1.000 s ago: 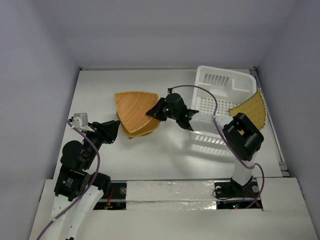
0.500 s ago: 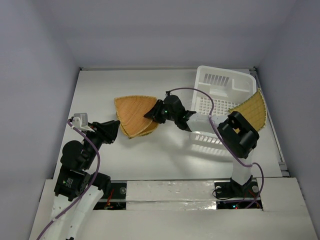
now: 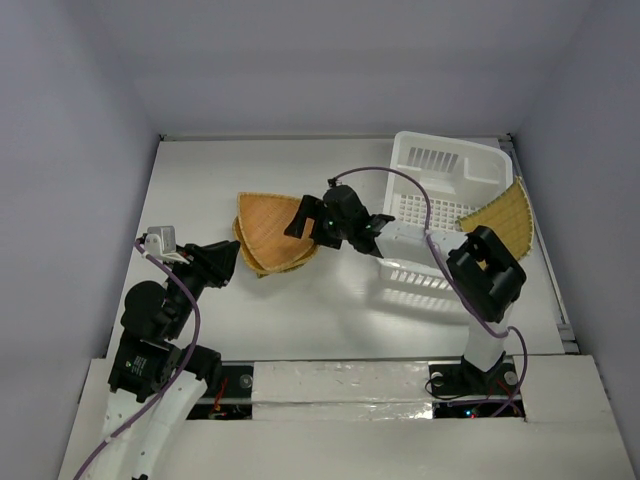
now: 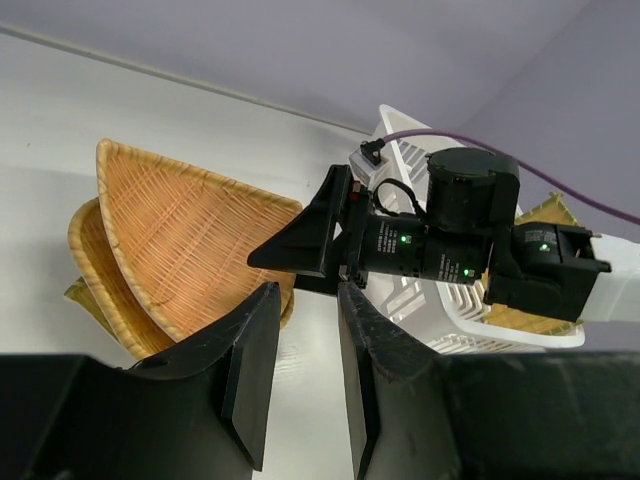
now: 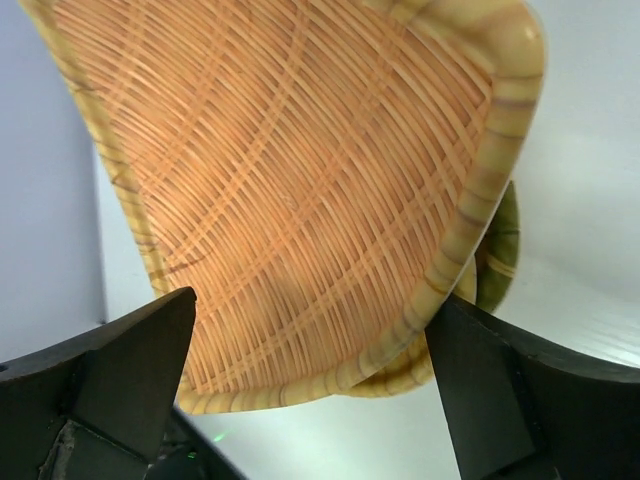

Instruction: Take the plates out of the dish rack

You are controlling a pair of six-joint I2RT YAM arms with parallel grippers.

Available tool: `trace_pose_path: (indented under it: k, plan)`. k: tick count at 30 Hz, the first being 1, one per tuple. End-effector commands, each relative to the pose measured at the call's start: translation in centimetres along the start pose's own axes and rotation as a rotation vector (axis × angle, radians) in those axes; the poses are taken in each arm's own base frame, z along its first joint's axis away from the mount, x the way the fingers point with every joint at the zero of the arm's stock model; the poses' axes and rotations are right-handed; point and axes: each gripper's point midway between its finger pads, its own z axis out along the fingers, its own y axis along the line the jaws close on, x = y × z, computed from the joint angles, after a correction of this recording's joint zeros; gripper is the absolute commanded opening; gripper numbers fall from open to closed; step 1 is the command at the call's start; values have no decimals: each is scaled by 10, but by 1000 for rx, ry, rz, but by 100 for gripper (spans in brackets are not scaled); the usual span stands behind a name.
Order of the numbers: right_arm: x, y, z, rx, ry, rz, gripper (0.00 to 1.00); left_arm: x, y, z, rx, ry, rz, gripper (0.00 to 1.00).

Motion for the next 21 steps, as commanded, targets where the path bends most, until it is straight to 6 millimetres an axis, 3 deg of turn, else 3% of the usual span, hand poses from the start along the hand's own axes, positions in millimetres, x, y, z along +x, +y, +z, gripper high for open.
trace_pose_path:
  k: [1, 10, 17, 21]
  plan:
    - [-14, -13, -17, 152, -23, -147, 100, -8, -6, 0, 31, -37, -2, 27]
    - [-27, -40, -40, 361, -78, -258, 100, -10, -7, -2, 35, -46, 2, 27]
    - [-32, -39, -56, 379, -84, -279, 100, -12, -8, -4, 40, -55, 2, 27]
    - [-61, -23, -99, 372, -218, -267, 95, -12, -9, -5, 45, -56, 4, 27]
